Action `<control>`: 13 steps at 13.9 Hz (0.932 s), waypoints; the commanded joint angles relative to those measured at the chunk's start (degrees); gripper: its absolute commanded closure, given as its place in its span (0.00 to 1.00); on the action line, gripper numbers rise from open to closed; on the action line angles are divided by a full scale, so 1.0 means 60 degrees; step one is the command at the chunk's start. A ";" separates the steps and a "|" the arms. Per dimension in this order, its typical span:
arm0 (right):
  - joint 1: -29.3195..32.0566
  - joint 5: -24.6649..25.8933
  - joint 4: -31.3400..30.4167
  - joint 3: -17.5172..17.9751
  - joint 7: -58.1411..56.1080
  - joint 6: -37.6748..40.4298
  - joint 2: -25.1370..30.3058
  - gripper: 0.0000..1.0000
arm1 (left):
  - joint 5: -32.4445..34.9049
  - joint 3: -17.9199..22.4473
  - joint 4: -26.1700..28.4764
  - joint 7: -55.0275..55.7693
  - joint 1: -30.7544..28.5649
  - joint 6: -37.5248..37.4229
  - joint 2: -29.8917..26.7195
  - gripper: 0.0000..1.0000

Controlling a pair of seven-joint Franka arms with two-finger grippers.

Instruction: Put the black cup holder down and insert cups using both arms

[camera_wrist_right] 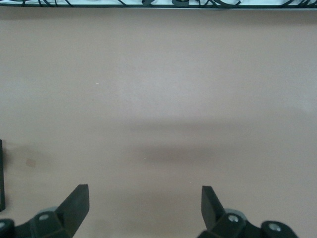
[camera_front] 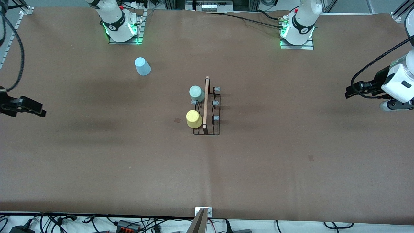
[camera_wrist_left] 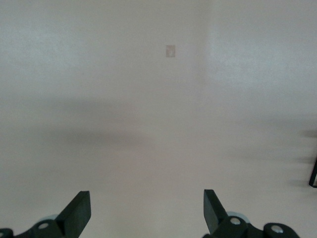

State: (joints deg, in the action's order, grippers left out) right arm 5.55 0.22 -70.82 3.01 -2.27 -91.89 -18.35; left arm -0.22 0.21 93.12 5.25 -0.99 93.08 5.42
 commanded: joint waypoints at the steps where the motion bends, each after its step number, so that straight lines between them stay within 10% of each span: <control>1: -0.0134 -0.0022 -0.0938 -0.0106 -0.0048 -0.0139 0.0756 0.00 | -0.0036 -0.0035 0.0081 -0.0114 -0.0054 0.0029 -0.0171 0.00; 8: -0.0940 0.0007 -0.1555 -0.0883 -0.0047 -0.0257 0.1153 0.00 | -0.0036 -0.0035 0.0081 -0.0114 -0.0054 0.0029 -0.0171 0.00; 13: -0.0955 0.0007 -0.4000 -0.0883 -0.0003 -0.1281 0.2660 0.00 | -0.0036 -0.0035 0.0081 -0.0114 -0.0054 0.0029 -0.0157 0.00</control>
State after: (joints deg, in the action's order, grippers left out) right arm 0.60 0.24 -86.24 -1.56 -2.31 -96.53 -8.76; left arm -0.22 0.21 93.12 5.25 -0.99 93.08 5.42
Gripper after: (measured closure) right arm 0.000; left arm 0.000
